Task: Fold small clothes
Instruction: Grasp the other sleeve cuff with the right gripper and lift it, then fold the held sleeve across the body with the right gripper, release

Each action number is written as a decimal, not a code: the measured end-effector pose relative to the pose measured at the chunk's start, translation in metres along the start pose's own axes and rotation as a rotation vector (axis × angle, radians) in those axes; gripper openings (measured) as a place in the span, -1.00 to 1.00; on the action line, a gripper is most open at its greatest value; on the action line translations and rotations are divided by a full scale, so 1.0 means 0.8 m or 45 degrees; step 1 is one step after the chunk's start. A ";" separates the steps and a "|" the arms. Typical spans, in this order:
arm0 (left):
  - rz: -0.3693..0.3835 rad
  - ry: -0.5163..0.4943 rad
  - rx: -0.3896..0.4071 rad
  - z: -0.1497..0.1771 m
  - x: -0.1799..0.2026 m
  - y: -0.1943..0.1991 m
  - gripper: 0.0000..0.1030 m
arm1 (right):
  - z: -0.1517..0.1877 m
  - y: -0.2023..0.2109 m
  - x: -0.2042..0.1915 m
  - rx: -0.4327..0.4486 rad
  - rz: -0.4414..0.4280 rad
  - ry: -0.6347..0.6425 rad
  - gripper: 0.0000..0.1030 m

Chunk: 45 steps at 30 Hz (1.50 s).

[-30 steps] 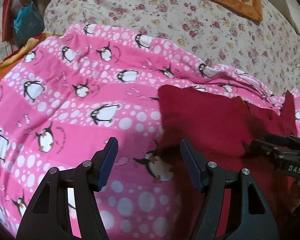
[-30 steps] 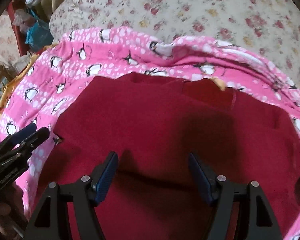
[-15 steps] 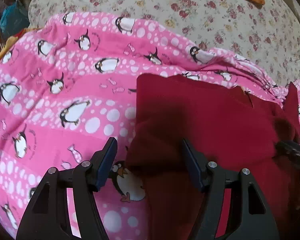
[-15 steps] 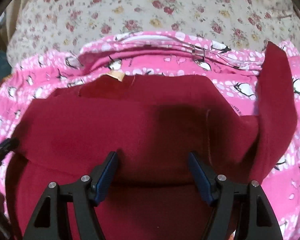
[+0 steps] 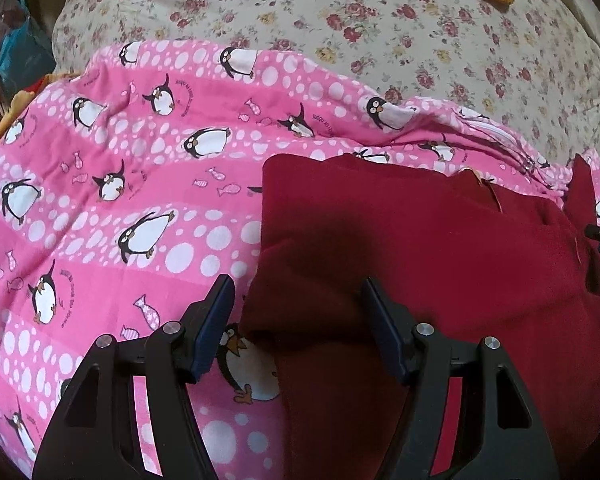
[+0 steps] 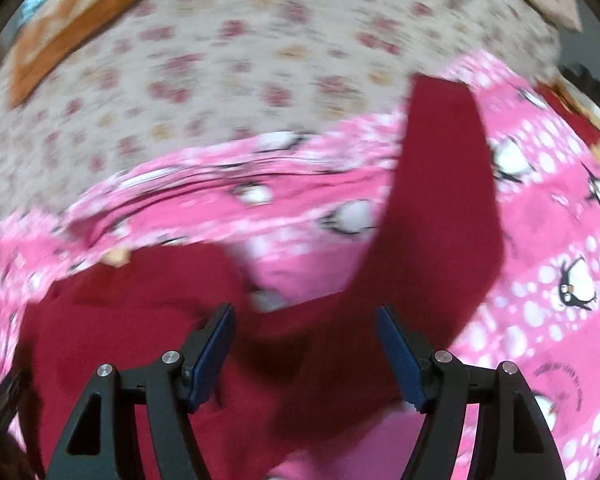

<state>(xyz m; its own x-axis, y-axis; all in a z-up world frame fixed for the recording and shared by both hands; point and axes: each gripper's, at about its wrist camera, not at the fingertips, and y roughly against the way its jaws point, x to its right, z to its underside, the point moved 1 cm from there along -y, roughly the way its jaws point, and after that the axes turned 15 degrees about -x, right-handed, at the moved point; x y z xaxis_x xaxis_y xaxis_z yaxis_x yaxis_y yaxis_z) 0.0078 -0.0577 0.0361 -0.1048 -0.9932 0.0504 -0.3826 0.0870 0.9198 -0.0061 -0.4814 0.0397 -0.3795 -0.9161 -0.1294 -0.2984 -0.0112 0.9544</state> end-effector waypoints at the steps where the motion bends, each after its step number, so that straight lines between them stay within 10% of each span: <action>1: -0.002 -0.002 0.001 0.000 0.000 0.000 0.28 | -0.008 -0.006 0.010 -0.010 0.025 -0.028 0.36; 22: 0.020 -0.027 -0.031 -0.005 0.006 -0.013 0.28 | -0.150 -0.026 0.089 0.204 0.103 -0.156 0.35; 32: 0.042 -0.018 -0.050 -0.009 0.004 -0.022 0.28 | -0.203 -0.063 0.105 0.149 0.095 -0.144 -0.24; 36: 0.044 -0.017 -0.052 -0.009 0.004 -0.023 0.28 | -0.206 -0.055 0.118 0.153 0.022 -0.150 -0.77; 45: 0.013 0.000 0.014 -0.008 -0.001 -0.001 0.28 | -0.163 0.035 0.110 0.216 -0.236 -0.011 -0.81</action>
<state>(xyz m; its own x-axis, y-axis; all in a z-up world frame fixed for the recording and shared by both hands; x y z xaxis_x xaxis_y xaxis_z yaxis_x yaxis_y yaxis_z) 0.0140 -0.0571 0.0381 -0.1090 -0.9923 0.0595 -0.3917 0.0978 0.9149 0.0665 -0.6144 0.0903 -0.3119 -0.9012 -0.3008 -0.5059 -0.1104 0.8555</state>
